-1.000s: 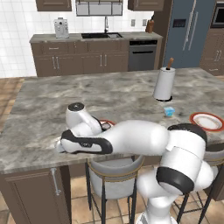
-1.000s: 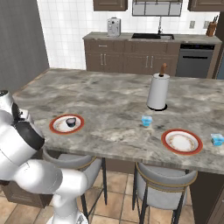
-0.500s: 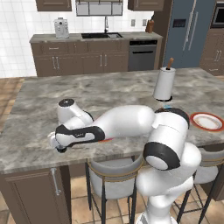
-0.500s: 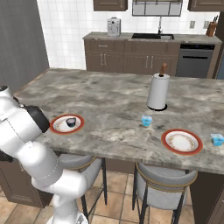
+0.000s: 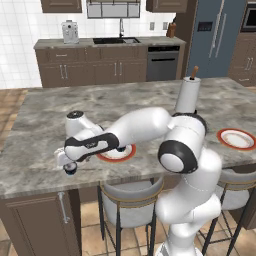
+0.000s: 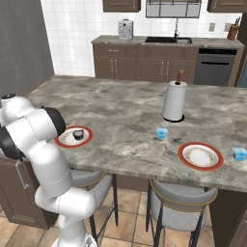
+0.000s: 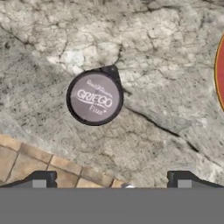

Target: Place two yogurt containers on each plate.

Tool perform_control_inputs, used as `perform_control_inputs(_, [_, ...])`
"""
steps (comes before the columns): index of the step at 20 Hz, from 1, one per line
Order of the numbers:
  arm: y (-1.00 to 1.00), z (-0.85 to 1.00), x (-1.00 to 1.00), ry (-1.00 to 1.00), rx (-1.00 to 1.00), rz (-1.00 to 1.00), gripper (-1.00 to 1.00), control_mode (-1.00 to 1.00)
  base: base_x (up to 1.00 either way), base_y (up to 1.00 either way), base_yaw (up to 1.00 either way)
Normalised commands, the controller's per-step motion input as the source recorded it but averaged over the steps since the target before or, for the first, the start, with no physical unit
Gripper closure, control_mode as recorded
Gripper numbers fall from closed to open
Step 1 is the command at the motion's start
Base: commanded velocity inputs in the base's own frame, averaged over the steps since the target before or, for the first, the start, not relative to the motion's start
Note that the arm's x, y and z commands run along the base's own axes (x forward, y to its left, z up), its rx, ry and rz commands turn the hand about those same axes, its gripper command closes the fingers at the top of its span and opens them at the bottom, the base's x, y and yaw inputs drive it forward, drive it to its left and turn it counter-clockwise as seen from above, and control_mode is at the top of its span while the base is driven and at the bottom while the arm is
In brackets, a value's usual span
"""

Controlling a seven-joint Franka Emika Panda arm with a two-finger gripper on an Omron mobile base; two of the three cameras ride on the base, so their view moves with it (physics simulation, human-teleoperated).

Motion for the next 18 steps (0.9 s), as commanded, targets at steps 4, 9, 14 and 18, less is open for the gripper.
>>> perform_control_inputs(4, [0.19,-0.26,0.02,0.00,0.08,0.00,-1.00,-1.00,0.00,0.00,0.00])
perform_control_inputs(9, [0.13,-0.01,0.04,0.00,0.04,0.00,-1.00,-1.00,0.00,0.00,0.00])
perform_control_inputs(14, [0.00,0.03,0.19,-0.05,0.01,0.00,-1.00,-1.00,0.00,0.00,0.00])
perform_control_inputs(18, [0.00,0.00,0.28,-0.05,0.00,0.00,-1.00,-1.00,0.00,0.00,0.00])
